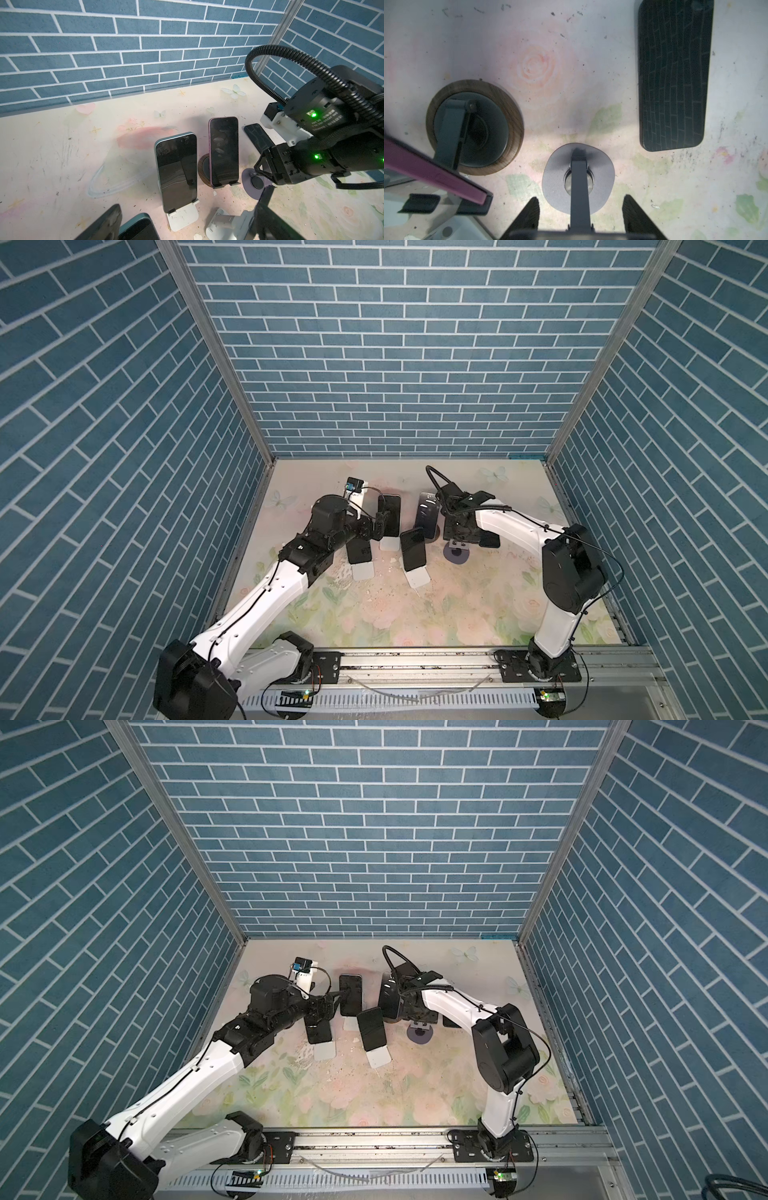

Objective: Remove the phone from the phone stand
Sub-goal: Pick up the phone stand from the center of the table, then place the phone stand at the top-right of the table.

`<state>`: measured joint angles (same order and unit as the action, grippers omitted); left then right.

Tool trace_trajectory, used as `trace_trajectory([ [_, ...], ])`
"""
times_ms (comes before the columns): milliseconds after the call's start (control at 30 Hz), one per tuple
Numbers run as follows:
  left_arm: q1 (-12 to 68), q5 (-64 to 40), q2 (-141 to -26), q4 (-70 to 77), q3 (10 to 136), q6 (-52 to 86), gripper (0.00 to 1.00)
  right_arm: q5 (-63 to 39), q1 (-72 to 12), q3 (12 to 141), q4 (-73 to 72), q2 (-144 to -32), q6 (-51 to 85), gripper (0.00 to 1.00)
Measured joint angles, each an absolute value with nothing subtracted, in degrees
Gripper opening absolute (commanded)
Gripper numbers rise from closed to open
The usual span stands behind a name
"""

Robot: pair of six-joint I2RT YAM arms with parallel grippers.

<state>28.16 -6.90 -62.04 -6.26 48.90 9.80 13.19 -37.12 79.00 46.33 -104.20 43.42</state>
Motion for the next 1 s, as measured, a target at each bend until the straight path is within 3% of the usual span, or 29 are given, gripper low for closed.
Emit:
trace_trajectory([
  [333,28.2,-5.6,-62.0,-6.1,48.7,9.8,1.0,11.9,-34.8,86.3,46.4,-105.0,38.6,0.46],
  [700,28.2,-4.5,-62.0,-4.6,47.9,9.6,1.0,10.2,-24.9,93.1,48.8,-108.1,31.9,0.46],
  [1000,28.2,-3.2,-63.1,-2.2,47.9,9.6,1.0,7.2,-17.3,106.0,50.3,-114.6,26.0,0.46],
])
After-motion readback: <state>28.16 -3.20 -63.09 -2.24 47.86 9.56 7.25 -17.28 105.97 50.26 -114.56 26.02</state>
